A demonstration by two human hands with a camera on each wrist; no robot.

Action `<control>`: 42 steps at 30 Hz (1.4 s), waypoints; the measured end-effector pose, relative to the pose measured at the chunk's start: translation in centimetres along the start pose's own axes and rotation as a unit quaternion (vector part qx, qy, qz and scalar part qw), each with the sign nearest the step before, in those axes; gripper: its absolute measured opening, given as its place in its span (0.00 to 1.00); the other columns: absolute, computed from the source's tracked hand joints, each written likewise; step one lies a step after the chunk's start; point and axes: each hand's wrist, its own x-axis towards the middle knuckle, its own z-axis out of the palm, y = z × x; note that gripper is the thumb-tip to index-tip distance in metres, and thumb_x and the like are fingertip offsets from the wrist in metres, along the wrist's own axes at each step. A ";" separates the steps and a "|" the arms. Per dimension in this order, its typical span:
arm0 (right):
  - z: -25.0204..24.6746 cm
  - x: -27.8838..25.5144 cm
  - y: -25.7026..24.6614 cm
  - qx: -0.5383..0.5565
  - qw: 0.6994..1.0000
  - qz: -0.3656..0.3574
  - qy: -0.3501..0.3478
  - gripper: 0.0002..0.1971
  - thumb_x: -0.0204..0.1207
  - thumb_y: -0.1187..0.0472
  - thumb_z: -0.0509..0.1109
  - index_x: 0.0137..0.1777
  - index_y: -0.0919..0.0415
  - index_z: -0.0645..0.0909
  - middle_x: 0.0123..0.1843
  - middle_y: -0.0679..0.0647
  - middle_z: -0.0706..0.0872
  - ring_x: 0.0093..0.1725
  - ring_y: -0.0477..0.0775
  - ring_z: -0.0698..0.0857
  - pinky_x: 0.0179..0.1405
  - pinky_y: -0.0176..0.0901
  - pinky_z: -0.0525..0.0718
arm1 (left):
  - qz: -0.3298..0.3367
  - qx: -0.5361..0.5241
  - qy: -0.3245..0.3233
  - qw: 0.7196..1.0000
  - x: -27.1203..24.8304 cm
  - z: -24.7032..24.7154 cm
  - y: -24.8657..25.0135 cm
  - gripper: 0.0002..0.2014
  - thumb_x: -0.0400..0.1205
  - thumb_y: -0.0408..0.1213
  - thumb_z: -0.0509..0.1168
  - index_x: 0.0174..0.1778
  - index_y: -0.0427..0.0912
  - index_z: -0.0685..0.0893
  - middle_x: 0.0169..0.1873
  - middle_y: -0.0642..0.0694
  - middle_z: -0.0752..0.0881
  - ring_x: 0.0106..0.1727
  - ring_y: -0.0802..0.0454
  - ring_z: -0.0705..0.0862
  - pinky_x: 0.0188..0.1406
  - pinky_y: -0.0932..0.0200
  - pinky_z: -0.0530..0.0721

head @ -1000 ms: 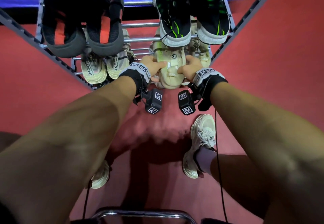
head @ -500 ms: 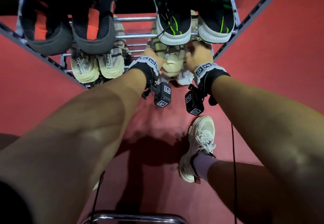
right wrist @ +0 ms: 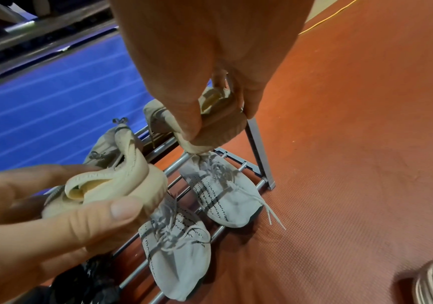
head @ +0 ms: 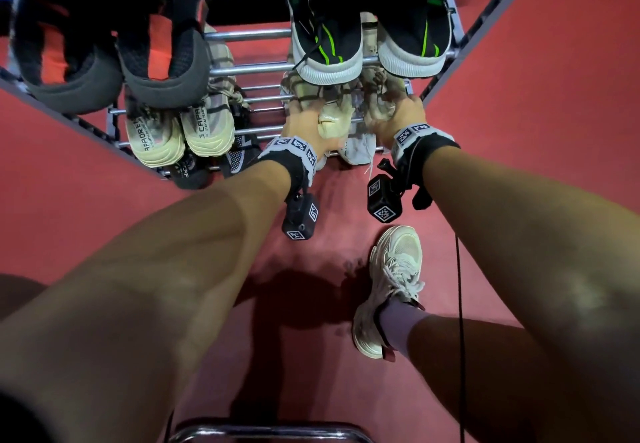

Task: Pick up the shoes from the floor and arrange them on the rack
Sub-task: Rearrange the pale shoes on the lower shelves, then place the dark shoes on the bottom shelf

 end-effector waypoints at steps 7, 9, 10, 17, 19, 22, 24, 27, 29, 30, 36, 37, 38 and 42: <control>0.2 -0.2 0.3 -0.005 1.000 -0.021 0.006 0.22 0.78 0.42 0.65 0.65 0.55 0.79 0.71 0.59 0.75 0.62 0.64 0.82 0.60 0.45 0.78 | -0.024 -0.022 0.024 0.999 0.4 0.0 1.2 0.37 0.68 0.54 0.77 0.69 0.40 0.74 0.71 0.39 0.72 0.65 0.33 0.79 0.62 0.46 0.80; 0.3 -0.3 0.2 -0.005 0.999 -0.031 0.007 0.21 0.78 0.42 0.67 0.64 0.54 0.80 0.72 0.58 0.74 0.63 0.63 0.82 0.61 0.46 0.78 | -0.032 -0.009 0.019 0.999 0.7 0.2 1.4 0.38 0.69 0.55 0.77 0.70 0.40 0.73 0.71 0.38 0.72 0.65 0.33 0.79 0.63 0.46 0.79; 0.4 -0.3 0.1 -0.006 0.999 -0.033 0.005 0.21 0.77 0.43 0.67 0.65 0.54 0.79 0.73 0.57 0.73 0.63 0.63 0.82 0.61 0.46 0.78 | -0.031 -0.001 0.017 0.999 0.7 0.2 1.4 0.38 0.70 0.55 0.76 0.71 0.40 0.72 0.72 0.38 0.71 0.66 0.34 0.79 0.64 0.47 0.78; 1.0 -0.4 -0.1 -0.048 0.998 -0.046 -0.022 0.28 0.77 0.47 0.67 0.75 0.55 0.71 0.78 0.62 0.65 0.71 0.67 0.76 0.74 0.52 0.74 | -0.008 0.033 0.013 0.999 0.2 0.1 1.1 0.39 0.71 0.55 0.74 0.75 0.43 0.70 0.73 0.34 0.69 0.68 0.31 0.76 0.67 0.42 0.78; 1.3 -1.2 -0.4 -0.082 0.993 -0.080 -0.001 0.29 0.73 0.48 0.66 0.75 0.54 0.71 0.77 0.63 0.67 0.76 0.66 0.69 0.76 0.55 0.70 | 0.013 0.039 0.012 0.999 -0.2 -0.3 0.7 0.38 0.70 0.53 0.74 0.74 0.44 0.70 0.72 0.35 0.69 0.68 0.30 0.76 0.67 0.41 0.79; 1.6 -2.3 -1.3 -0.139 0.982 -0.131 0.009 0.34 0.66 0.47 0.61 0.75 0.53 0.71 0.78 0.63 0.71 0.79 0.67 0.64 0.78 0.60 0.63 | 0.044 0.069 0.008 0.997 -1.1 -1.3 -0.4 0.38 0.71 0.44 0.74 0.77 0.44 0.68 0.71 0.37 0.71 0.69 0.32 0.76 0.67 0.43 0.79; 1.4 -3.9 -2.3 -0.118 0.982 -0.150 0.001 0.33 0.67 0.57 0.66 0.76 0.57 0.71 0.79 0.64 0.69 0.78 0.69 0.65 0.80 0.60 0.60 | 0.054 0.089 0.010 0.995 -1.9 -2.3 -1.0 0.38 0.71 0.42 0.73 0.78 0.44 0.67 0.71 0.38 0.72 0.70 0.35 0.75 0.67 0.43 0.78; 1.3 -6.2 -3.5 -0.072 0.977 -0.197 0.026 0.30 0.67 0.67 0.66 0.73 0.63 0.73 0.75 0.64 0.72 0.73 0.69 0.71 0.75 0.57 0.69 | 0.033 0.111 -0.002 0.993 -3.4 -3.7 -1.9 0.33 0.75 0.41 0.72 0.76 0.41 0.68 0.70 0.38 0.73 0.70 0.37 0.74 0.67 0.44 0.77; 1.7 -7.8 -4.3 -0.084 0.968 -0.235 0.031 0.27 0.66 0.67 0.66 0.69 0.64 0.76 0.68 0.63 0.77 0.66 0.69 0.75 0.66 0.57 0.74 | 0.024 0.121 -0.010 0.992 -4.4 -4.4 -2.9 0.28 0.77 0.40 0.70 0.73 0.41 0.72 0.67 0.38 0.77 0.67 0.38 0.77 0.65 0.46 0.78; 1.9 -8.4 -4.8 -0.087 0.964 -0.249 0.024 0.26 0.65 0.67 0.66 0.66 0.64 0.77 0.64 0.63 0.78 0.63 0.69 0.76 0.62 0.57 0.76 | 0.026 0.121 -0.011 0.992 -4.9 -4.6 -3.4 0.27 0.77 0.41 0.69 0.72 0.41 0.74 0.65 0.39 0.79 0.66 0.39 0.79 0.63 0.47 0.78; 4.7 -11.0 -7.4 -0.062 0.960 -0.258 -0.089 0.19 0.73 0.66 0.67 0.65 0.62 0.80 0.63 0.61 0.80 0.65 0.64 0.77 0.62 0.51 0.78 | 0.007 0.148 -0.045 0.988 -8.5 -6.1 -7.7 0.21 0.79 0.42 0.68 0.68 0.41 0.79 0.61 0.42 0.84 0.62 0.41 0.83 0.58 0.51 0.80; 5.5 -11.3 -7.9 -0.063 0.959 -0.255 -0.107 0.19 0.74 0.65 0.67 0.65 0.61 0.80 0.63 0.61 0.81 0.65 0.63 0.78 0.63 0.50 0.78 | -0.004 0.156 -0.054 0.986 -9.1 -6.3 -8.8 0.22 0.79 0.42 0.68 0.68 0.41 0.79 0.62 0.42 0.84 0.63 0.42 0.83 0.60 0.51 0.81; 6.1 -11.5 -8.3 -0.067 0.957 -0.254 -0.124 0.19 0.74 0.65 0.67 0.65 0.60 0.80 0.63 0.60 0.82 0.65 0.63 0.79 0.64 0.51 0.79 | -0.013 0.162 -0.064 0.985 -9.6 -6.4 -9.8 0.22 0.79 0.42 0.67 0.69 0.41 0.79 0.62 0.42 0.84 0.63 0.42 0.83 0.61 0.50 0.82; 8.5 -12.6 -10.4 -0.121 0.943 -0.238 -0.198 0.20 0.76 0.63 0.67 0.69 0.58 0.78 0.67 0.61 0.80 0.67 0.63 0.79 0.65 0.51 0.79 | -0.054 0.201 -0.087 0.974 -11.1 -8.0 -14.0 0.22 0.82 0.42 0.65 0.72 0.42 0.75 0.67 0.41 0.81 0.67 0.41 0.81 0.65 0.50 0.79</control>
